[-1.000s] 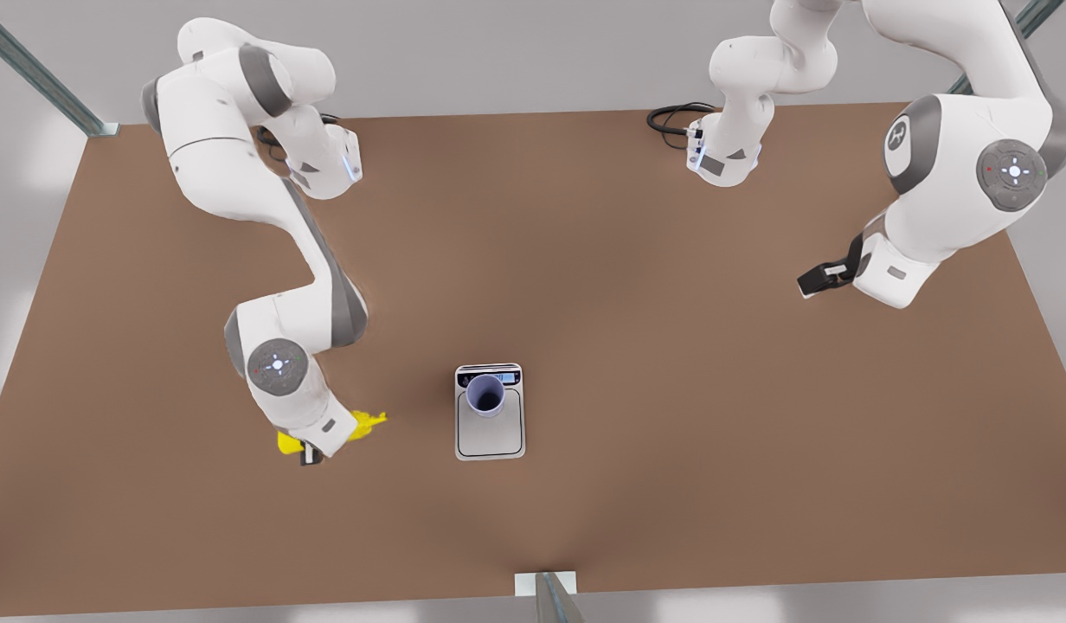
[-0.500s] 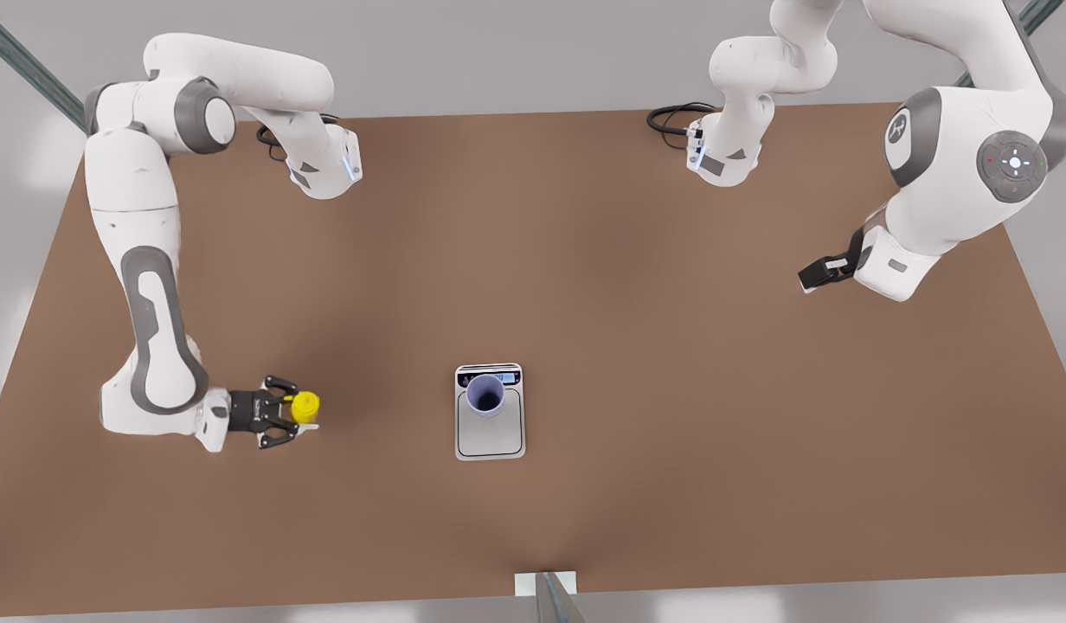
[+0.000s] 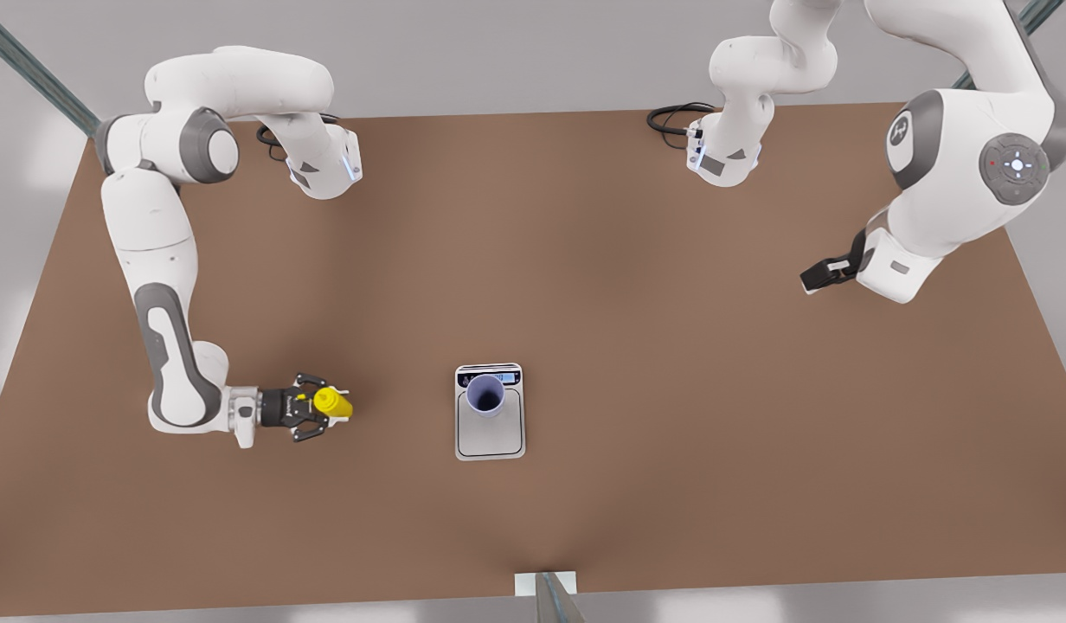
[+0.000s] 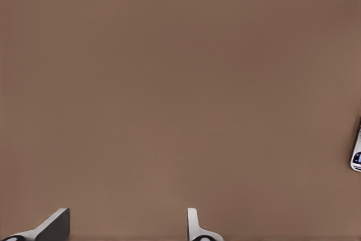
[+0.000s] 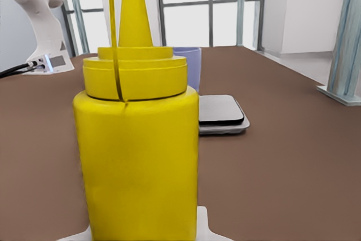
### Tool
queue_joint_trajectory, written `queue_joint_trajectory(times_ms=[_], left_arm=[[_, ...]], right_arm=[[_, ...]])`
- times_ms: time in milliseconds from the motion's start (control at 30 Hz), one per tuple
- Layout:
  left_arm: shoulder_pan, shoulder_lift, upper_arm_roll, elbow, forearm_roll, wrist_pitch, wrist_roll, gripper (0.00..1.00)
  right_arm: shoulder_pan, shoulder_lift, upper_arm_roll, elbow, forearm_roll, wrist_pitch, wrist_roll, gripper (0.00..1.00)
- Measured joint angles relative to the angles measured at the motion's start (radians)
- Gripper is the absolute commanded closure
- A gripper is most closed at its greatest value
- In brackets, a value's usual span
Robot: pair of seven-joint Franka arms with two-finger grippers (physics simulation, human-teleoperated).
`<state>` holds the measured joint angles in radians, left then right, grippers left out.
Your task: Move cup to the weight, pick up sauce bottle, pour sauce
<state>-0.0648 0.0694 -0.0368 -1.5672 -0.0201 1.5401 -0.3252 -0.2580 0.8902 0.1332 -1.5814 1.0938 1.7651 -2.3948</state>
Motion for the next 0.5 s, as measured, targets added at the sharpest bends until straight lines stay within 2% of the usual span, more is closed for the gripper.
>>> queue_joint_trajectory(times_ms=[267, 333, 500], left_arm=[[0.002, 0.001, 0.000, -0.001, 0.000, 0.002, 0.000, 0.00], [0.001, 0.001, 0.000, -0.001, 0.000, 0.002, 0.001, 0.00], [0.004, 0.001, 0.002, -0.001, 0.000, 0.003, 0.008, 0.00]], right_arm=[[0.007, 0.026, 0.009, 0.004, 0.042, 0.008, -0.004, 0.48], [0.007, 0.026, 0.012, 0.004, 0.044, 0.007, 0.000, 0.00], [0.006, 0.026, 0.014, 0.004, 0.044, 0.004, 0.008, 0.00]])
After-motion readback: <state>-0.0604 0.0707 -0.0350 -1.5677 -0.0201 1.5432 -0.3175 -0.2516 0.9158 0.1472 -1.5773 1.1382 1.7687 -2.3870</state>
